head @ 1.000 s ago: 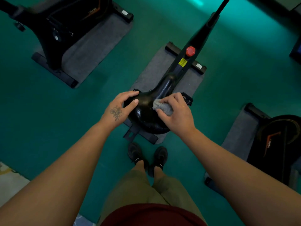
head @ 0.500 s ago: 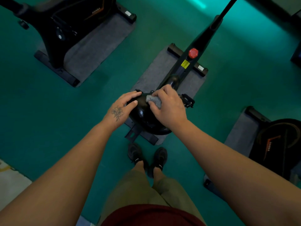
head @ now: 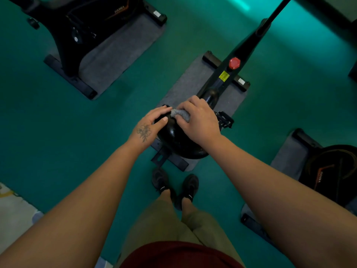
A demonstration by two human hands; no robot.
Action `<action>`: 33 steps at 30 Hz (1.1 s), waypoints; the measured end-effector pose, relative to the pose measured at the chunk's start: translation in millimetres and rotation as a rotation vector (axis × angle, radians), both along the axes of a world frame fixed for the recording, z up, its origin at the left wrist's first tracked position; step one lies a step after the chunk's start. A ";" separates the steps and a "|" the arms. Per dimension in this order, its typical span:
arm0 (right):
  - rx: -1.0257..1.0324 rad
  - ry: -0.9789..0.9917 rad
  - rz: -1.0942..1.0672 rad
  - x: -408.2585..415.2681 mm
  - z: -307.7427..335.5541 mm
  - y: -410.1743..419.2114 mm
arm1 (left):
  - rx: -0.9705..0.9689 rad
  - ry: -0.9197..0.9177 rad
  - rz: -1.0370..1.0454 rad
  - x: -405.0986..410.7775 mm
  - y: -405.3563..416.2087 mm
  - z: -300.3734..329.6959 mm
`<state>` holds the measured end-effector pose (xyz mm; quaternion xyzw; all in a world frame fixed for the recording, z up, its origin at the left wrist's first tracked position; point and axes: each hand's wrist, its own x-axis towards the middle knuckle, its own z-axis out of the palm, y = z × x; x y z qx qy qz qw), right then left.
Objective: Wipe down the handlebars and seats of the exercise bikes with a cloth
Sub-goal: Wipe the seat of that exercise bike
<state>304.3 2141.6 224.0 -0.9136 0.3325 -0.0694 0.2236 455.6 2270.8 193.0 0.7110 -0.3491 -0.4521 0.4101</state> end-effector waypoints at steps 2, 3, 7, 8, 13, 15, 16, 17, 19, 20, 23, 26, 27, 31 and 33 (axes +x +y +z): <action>-0.004 -0.006 -0.001 1.7 1.6 1.9 | -0.006 0.006 0.002 -0.9 0.4 0.9; -0.007 -0.017 0.006 -0.7 2.3 4.3 | -0.009 0.010 0.002 -1.4 0.5 1.0; 0.016 -0.111 0.124 -20.8 2.9 16.5 | -0.012 0.047 0.009 -0.6 3.7 -1.2; 0.011 -0.129 0.169 -26.8 2.2 18.7 | -0.008 0.056 0.011 -0.6 4.8 -1.2; -0.030 -0.116 0.234 -30.6 1.5 17.6 | -0.007 0.089 0.038 -2.5 7.0 -1.1; -0.027 -0.095 0.200 -14.5 1.5 12.4 | -0.008 0.097 0.041 -4.9 6.9 -2.0; -0.022 -0.086 0.180 -5.1 2.2 9.3 | -0.010 0.104 0.048 -6.0 7.0 -2.3; -0.014 -0.079 0.169 3.3 3.0 6.7 | -0.013 0.114 0.067 -7.5 7.1 -2.6; 0.016 -0.067 0.178 13.9 4.1 3.4 | -0.015 0.133 0.121 -10.2 8.5 -3.1; 0.030 -0.059 0.193 15.1 4.4 2.8 | -0.015 0.138 0.142 -11.7 10.0 -3.1; 0.058 -0.057 0.258 4.2 6.0 2.3 | -0.025 0.134 0.180 -17.1 15.0 -0.7; 0.080 -0.076 0.380 -18.3 7.4 0.6 | -0.016 0.088 0.177 -21.3 16.7 1.6; 0.087 -0.083 0.428 -26.1 8.1 0.0 | -0.007 0.074 0.184 -21.9 17.0 1.9; 0.066 -0.092 0.520 -35.0 10.9 -5.3 | 0.005 0.029 0.212 -26.5 18.0 4.6; 0.023 -0.072 0.543 -21.0 11.8 -5.1 | -0.006 0.024 0.236 -29.8 18.5 5.6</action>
